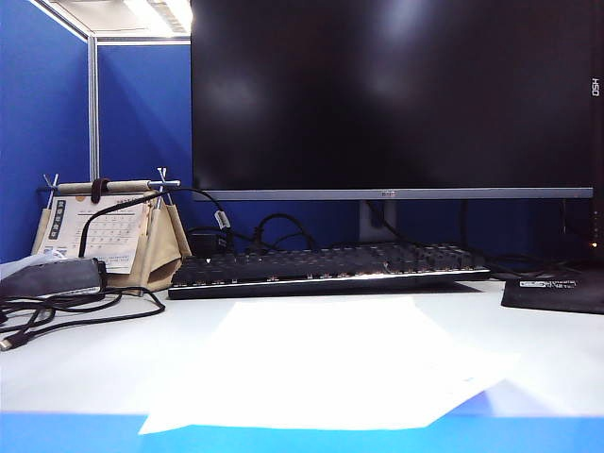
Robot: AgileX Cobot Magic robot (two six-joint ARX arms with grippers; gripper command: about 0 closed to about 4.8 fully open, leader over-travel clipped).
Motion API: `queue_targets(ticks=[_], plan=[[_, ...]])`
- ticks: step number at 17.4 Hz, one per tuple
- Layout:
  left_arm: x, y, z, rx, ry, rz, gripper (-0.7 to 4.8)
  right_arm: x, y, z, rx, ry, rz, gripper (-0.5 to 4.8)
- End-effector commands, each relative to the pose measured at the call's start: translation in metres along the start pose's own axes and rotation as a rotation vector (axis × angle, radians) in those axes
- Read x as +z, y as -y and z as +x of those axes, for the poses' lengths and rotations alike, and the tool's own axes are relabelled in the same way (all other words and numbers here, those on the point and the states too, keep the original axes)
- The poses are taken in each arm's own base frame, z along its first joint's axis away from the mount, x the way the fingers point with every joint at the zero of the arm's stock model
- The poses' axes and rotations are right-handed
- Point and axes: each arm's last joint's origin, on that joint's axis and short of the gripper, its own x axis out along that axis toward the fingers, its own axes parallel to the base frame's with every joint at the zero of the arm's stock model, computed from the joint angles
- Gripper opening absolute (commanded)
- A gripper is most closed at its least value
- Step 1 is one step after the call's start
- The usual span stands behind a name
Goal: Put a wrinkled paper upside down.
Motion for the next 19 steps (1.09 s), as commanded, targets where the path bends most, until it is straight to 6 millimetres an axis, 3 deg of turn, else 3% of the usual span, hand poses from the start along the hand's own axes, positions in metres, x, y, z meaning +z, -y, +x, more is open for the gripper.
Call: queue_targets(ticks=[1, 8, 10, 12, 14, 15, 16, 17, 19], plan=[[0.003, 0.001, 0.000, -0.009, 0.032, -0.036, 1.20, 0.003, -0.001, -0.001, 0.008, 0.030, 0.004, -0.05], [0.005, 0.002, 0.000, -0.026, 0.036, -0.035, 1.20, 0.004, 0.000, -0.001, -0.016, 0.044, 0.005, -0.04], [0.014, 0.009, -0.002, -0.146, 0.013, 0.007, 1.20, 0.009, -0.002, -0.001, 0.005, 0.091, 0.011, -0.04], [0.058, 0.029, -0.014, -0.367, 0.026, 0.038, 1.29, 0.029, -0.011, -0.006, 0.164, 0.257, 0.031, -0.03], [0.092, 0.038, -0.028, -0.377, 0.065, 0.101, 1.87, 0.036, -0.016, -0.010, 0.266, 0.294, 0.060, 0.16], [0.108, 0.042, -0.036, -0.364, 0.082, 0.148, 2.06, 0.037, -0.018, -0.010, 0.303, 0.261, 0.084, 0.40], [0.128, 0.047, -0.046, -0.347, 0.085, 0.194, 2.75, 0.041, -0.021, -0.009, 0.362, 0.194, 0.122, 0.98], [0.139, 0.050, -0.050, -0.344, 0.083, 0.206, 3.24, 0.046, -0.025, -0.006, 0.407, 0.138, 0.129, 1.33], [0.145, 0.052, -0.050, -0.346, 0.089, 0.206, 3.47, 0.058, -0.031, 0.000, 0.427, 0.058, 0.127, 1.66]])
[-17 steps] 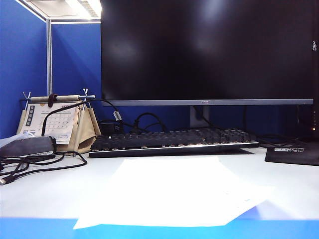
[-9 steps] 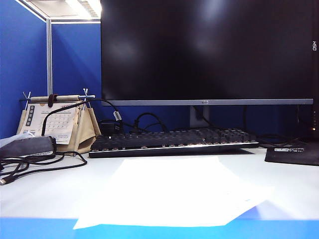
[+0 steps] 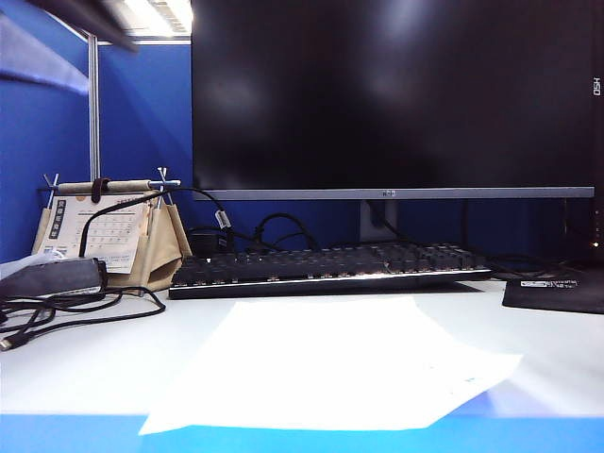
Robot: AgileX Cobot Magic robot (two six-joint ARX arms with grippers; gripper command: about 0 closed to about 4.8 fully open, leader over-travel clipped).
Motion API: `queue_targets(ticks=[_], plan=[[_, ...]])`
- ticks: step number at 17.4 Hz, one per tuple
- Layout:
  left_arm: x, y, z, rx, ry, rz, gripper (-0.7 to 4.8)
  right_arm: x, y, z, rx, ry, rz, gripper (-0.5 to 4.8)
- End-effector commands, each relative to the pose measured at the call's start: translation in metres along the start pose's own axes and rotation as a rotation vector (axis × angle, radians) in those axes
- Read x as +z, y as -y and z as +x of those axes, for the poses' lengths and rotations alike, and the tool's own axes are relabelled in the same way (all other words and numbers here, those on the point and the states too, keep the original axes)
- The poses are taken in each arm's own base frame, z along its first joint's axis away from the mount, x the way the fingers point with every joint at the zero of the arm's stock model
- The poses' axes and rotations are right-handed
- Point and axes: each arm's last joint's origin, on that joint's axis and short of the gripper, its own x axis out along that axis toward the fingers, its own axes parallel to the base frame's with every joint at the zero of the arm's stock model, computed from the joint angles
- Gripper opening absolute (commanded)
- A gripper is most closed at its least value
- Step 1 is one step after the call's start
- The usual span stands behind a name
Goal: Put a wrinkled paper upside down.
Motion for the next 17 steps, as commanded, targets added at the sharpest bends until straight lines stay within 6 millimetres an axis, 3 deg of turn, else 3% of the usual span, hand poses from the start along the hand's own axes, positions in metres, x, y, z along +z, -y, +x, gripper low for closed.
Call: queue_targets(ticks=[1, 3, 5, 9, 12, 17], plan=[[0.002, -0.001, 0.004, 0.010, -0.038, 0.007, 3.47, 0.023, -0.010, 0.018, 0.040, -0.103, 0.029, 2.22], [-0.004, -0.002, 0.009, 0.014, -0.100, 0.000, 3.52, 0.036, -0.012, 0.052, 0.061, -0.281, 0.074, 2.53], [-0.007, -0.002, 0.009, 0.018, -0.126, -0.004, 3.57, 0.036, -0.009, 0.089, 0.143, -0.479, 0.150, 2.69], [-0.007, -0.002, 0.009, 0.009, -0.129, -0.005, 3.82, 0.003, 0.014, 0.145, 0.274, -0.837, 0.424, 2.74], [-0.007, -0.001, 0.008, -0.014, -0.138, -0.007, 3.82, -0.016, 0.029, 0.145, 0.241, -0.955, 0.500, 2.74], [-0.007, -0.001, 0.008, -0.026, -0.140, -0.007, 3.82, -0.017, 0.035, 0.139, 0.195, -0.977, 0.465, 2.74]])
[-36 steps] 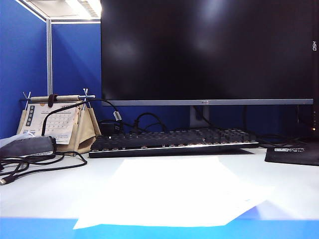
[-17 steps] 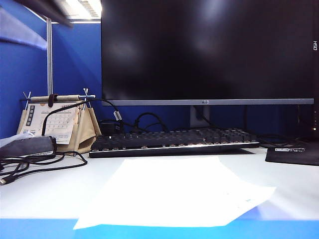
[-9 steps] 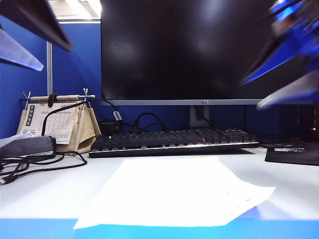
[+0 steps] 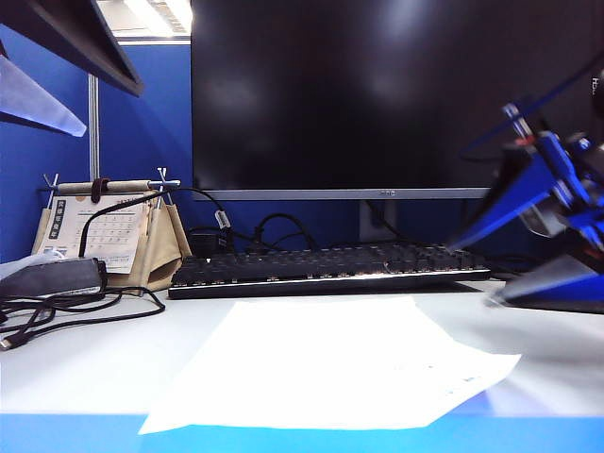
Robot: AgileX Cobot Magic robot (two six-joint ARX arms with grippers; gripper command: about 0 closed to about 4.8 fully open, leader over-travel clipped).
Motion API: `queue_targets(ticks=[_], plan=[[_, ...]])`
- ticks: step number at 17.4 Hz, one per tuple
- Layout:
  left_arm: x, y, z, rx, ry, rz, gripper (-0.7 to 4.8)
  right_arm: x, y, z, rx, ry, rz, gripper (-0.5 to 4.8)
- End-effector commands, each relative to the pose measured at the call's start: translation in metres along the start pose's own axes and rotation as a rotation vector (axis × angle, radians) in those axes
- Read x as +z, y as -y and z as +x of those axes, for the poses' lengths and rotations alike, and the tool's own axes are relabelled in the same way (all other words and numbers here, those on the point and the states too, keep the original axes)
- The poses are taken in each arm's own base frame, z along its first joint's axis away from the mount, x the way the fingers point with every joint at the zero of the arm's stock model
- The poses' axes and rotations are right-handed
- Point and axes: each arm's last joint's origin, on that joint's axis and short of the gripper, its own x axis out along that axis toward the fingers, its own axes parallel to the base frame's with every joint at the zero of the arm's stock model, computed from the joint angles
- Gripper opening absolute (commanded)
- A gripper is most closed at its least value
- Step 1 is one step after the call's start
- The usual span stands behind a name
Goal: Put a wrinkled paper upside down.
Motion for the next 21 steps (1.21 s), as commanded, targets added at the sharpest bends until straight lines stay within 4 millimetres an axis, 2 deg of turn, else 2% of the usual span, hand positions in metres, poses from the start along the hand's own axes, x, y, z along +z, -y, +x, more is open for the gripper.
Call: queue_targets(ticks=[1, 4, 6, 7, 9, 17, 21], plan=[[0.002, 0.000, -0.001, -0.008, 0.012, 0.009, 3.82, -0.003, -0.003, 0.003, -0.049, -0.012, -0.067, 2.74], [0.002, 0.001, -0.001, -0.008, 0.013, 0.010, 3.82, -0.009, -0.024, 0.017, -0.357, -0.088, -0.244, 2.80], [0.002, 0.000, -0.001, -0.008, 0.012, 0.010, 3.82, -0.007, -0.040, 0.023, -0.443, -0.097, -0.324, 3.04], [0.002, 0.001, -0.001, -0.009, 0.015, 0.010, 3.82, -0.002, -0.047, 0.023, -0.432, -0.082, -0.341, 3.11], [0.002, 0.001, -0.001, -0.009, 0.013, 0.010, 3.82, 0.004, -0.050, 0.023, -0.463, -0.057, -0.351, 3.11], [0.002, 0.001, -0.001, -0.035, 0.009, 0.009, 3.82, 0.009, -0.023, 0.050, -0.457, -0.166, -0.274, 3.10], [0.002, 0.001, -0.001, -0.036, 0.009, -0.002, 3.82, 0.008, -0.026, 0.054, -0.413, -0.178, -0.259, 3.06]])
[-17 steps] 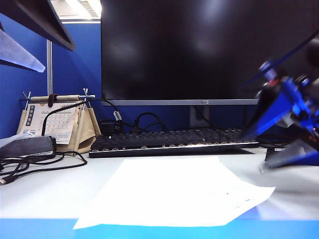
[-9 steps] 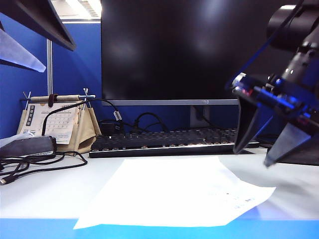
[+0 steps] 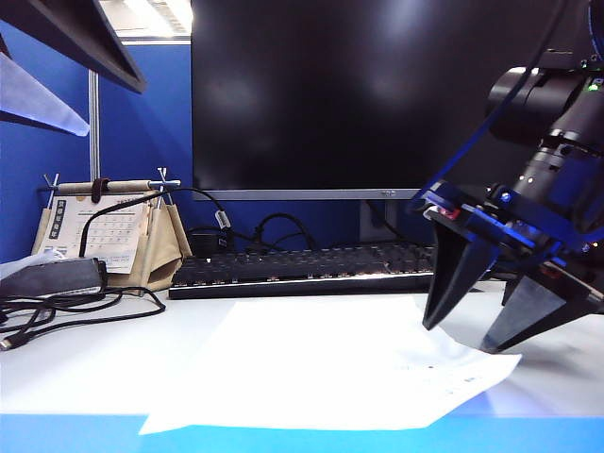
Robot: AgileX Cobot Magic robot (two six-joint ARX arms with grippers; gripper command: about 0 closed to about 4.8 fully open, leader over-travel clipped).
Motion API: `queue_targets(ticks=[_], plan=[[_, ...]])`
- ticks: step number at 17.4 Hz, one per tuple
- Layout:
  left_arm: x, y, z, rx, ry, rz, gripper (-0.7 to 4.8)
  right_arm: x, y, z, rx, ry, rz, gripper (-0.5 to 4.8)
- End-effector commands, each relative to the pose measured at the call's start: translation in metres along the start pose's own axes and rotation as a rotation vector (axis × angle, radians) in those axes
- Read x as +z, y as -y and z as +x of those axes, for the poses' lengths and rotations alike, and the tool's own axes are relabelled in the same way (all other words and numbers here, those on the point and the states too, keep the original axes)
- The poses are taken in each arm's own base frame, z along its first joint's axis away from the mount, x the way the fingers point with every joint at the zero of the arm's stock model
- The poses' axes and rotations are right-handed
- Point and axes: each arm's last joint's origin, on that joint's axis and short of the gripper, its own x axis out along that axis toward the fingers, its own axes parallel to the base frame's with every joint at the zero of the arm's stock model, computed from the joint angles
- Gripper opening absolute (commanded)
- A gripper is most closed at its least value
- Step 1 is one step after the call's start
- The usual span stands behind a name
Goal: Put a wrinkled paper upside down.
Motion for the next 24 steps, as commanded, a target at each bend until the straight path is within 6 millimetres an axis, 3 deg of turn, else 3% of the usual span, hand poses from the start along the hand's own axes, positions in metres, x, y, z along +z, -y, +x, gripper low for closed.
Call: queue_targets(ticks=[1, 3, 4, 8, 10, 16, 20, 24], plan=[[0.002, 0.001, -0.001, -0.023, 0.011, 0.000, 3.82, -0.006, -0.006, 0.006, 0.006, -0.048, -0.001, 3.06], [0.002, 0.001, -0.001, -0.023, 0.011, -0.001, 3.82, -0.010, -0.012, 0.009, 0.006, -0.083, -0.015, 3.05], [0.002, 0.001, -0.001, -0.025, 0.011, -0.001, 3.82, -0.011, -0.013, 0.009, 0.007, -0.088, -0.018, 2.78], [0.001, 0.001, -0.001, -0.028, 0.004, -0.005, 3.82, -0.009, -0.013, 0.010, 0.015, -0.067, -0.032, 0.80], [0.001, 0.001, -0.001, -0.029, 0.004, -0.005, 3.82, -0.007, -0.014, 0.010, 0.020, -0.047, -0.047, 0.10], [0.001, 0.001, -0.001, -0.029, 0.005, -0.005, 3.82, -0.005, -0.014, 0.005, -0.042, -0.009, -0.082, -0.08], [0.001, 0.001, -0.001, -0.029, 0.006, -0.004, 3.82, -0.004, -0.028, -0.036, -0.175, 0.155, -0.165, -0.08], [0.002, 0.001, -0.001, -0.030, 0.014, -0.002, 3.82, 0.003, -0.055, -0.111, -0.483, 0.241, -0.328, -0.08]])
